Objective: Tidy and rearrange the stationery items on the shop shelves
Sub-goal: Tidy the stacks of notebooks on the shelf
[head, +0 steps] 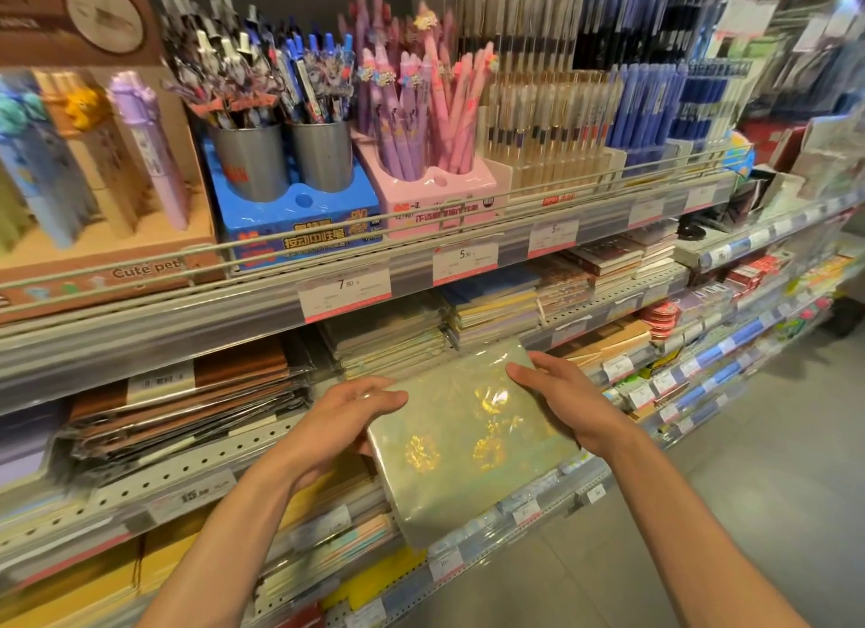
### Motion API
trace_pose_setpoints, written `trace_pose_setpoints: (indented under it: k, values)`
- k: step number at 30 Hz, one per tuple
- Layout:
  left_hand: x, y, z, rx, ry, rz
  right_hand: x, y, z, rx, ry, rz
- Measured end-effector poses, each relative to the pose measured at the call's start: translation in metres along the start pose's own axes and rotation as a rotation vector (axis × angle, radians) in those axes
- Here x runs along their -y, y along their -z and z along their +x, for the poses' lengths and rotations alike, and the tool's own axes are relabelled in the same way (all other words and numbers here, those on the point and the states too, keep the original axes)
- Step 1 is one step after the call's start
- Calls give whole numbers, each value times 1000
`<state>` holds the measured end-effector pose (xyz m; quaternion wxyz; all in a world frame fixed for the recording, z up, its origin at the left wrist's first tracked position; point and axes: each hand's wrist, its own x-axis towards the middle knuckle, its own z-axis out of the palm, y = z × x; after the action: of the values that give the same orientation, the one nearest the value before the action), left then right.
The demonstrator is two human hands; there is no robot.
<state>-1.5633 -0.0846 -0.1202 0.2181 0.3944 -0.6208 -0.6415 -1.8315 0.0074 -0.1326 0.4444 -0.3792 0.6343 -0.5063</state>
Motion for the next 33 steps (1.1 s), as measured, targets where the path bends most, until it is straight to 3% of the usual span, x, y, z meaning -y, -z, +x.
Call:
trace_pose_setpoints:
  k: [2,5,8,13,16,21,30,33]
  values:
    - [-1,1,0,67,0,37,2,-1,4,-18,13,-91]
    - [4,-4,-1,41,-23,-31,2,0,8,-81,106,-258]
    - [12,-12,-1,-2,-43,-98,2,2,9,-269,231,-398]
    - [17,-23,-3,19,-85,-168,-3,8,0,-553,302,-391]
    - [15,-31,-2,11,-103,-196,-6,6,-8,-610,276,-320]
    - [13,-47,-1,4,-72,-294,2,-10,-26,-475,170,-120]
    - [5,-44,-6,-133,-110,-480,14,-29,-30,-130,63,-10]
    - [0,-38,-8,-180,-131,-526,20,-36,-19,-83,74,71]
